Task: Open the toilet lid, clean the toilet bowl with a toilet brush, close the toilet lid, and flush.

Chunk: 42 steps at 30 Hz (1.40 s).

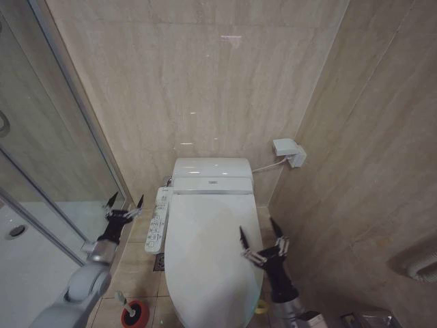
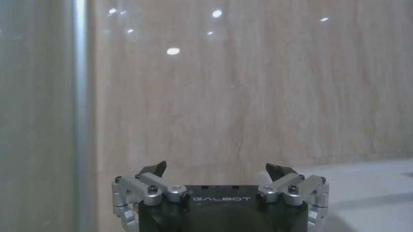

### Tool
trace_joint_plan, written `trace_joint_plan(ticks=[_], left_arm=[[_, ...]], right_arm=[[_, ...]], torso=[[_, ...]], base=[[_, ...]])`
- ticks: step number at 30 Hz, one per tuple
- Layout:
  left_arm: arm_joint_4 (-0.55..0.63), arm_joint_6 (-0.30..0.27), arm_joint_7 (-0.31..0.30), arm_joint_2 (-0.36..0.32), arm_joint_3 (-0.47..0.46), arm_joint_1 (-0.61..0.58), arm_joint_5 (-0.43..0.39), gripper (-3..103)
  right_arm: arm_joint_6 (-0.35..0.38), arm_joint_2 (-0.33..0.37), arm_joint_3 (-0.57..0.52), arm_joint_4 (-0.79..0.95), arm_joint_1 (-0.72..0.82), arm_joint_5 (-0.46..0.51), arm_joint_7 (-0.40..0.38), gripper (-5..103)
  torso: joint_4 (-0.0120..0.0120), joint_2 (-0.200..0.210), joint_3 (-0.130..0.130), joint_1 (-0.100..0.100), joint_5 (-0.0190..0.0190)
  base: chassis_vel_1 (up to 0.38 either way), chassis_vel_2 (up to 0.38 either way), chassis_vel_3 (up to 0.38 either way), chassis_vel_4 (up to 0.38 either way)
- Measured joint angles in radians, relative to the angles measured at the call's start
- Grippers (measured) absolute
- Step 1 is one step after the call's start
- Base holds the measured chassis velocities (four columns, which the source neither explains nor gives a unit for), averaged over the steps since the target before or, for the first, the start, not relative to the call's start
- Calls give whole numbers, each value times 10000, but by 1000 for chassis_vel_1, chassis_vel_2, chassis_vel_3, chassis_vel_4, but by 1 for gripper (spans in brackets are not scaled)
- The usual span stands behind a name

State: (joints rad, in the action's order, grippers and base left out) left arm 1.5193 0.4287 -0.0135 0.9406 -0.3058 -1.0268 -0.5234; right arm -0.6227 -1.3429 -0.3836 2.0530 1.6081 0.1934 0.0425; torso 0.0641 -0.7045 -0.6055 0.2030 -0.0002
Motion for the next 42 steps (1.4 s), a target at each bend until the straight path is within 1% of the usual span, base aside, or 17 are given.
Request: trace_joint_plan(ticks=[4,5,8,9,10,13,14,15,18,22,23,27,29,30,36,37,42], left_arm=[[-1569,399,794,110,1308,1697,-435,100],[-1569,399,794,110,1308,1697,-435,100],[-2895,822,2004,276,2129,2954,-585,100],[-2895,822,2004,276,2129,2954,-585,100],[-3387,1005,2516,295,2263,3340,-524,100],[-4531,1329,3456,324,2391,4216,-116,100],[-4531,1329,3456,324,2391,4216,-116,100],[-4750,1360,3568,330,2410,4419,-44,86],[-5244,1344,3642,331,2387,4805,17,86],[-6169,1308,3854,462,2368,5250,74,86],[-6465,1308,3936,518,2404,5398,150,66],[-7334,1307,4316,616,2592,5925,382,66],[-7975,1344,4832,681,2872,6450,439,66],[-8151,1364,5027,698,2954,6616,525,39],[-8943,1567,5851,747,3475,7547,1370,39],[-9068,1584,6055,732,3669,7736,1503,12],[-9456,1613,6618,726,3923,8092,1920,12]], right_arm=[[81,-258,-374,122,1,263,6,100],[81,-258,-374,122,1,263,6,100],[82,-375,-444,-39,6,284,8,100],[82,-375,-444,-39,6,284,8,100],[97,-385,-418,-117,-54,303,7,100],[145,-394,-321,-272,-192,367,6,100],[145,-394,-321,-272,-192,367,6,100],[146,-397,-314,-302,-202,377,6,100],[146,-357,-263,-411,-274,472,6,100],[204,-246,-179,-514,-433,676,2,100],[233,-216,-161,-538,-495,708,0,100],[314,-151,-83,-622,-691,758,-2,100],[323,-159,-51,-668,-715,760,0,100],[323,-163,-39,-677,-718,761,1,100],[317,-197,7,-698,-714,759,25,100],[313,-221,6,-695,-702,758,27,100],[294,-281,-3,-665,-661,753,31,100]], torso=[[-1,1,-1,1,1],[-1,1,-1,1,1],[4,1,-1,1,1],[4,1,-1,1,1],[6,1,-1,1,1],[-7,1,-1,1,2],[-7,1,-1,1,2],[-5,1,-1,1,1],[2,1,0,1,3],[-4,1,0,0,2],[-3,1,0,0,-1],[-3,1,0,0,1],[0,1,0,1,1],[1,1,0,0,0],[1,1,1,0,3],[2,1,1,0,4],[-2,0,1,0,3]], base=[[0,0,0,0],[0,0,0,0],[0,0,0,0],[0,0,0,0],[0,0,0,0],[0,0,0,0],[0,0,0,0],[0,0,0,0],[0,0,0,0],[0,0,0,0],[0,0,0,0],[0,0,0,0],[0,0,0,0],[0,0,0,0],[0,0,0,0],[0,0,0,0],[0,0,0,0]])
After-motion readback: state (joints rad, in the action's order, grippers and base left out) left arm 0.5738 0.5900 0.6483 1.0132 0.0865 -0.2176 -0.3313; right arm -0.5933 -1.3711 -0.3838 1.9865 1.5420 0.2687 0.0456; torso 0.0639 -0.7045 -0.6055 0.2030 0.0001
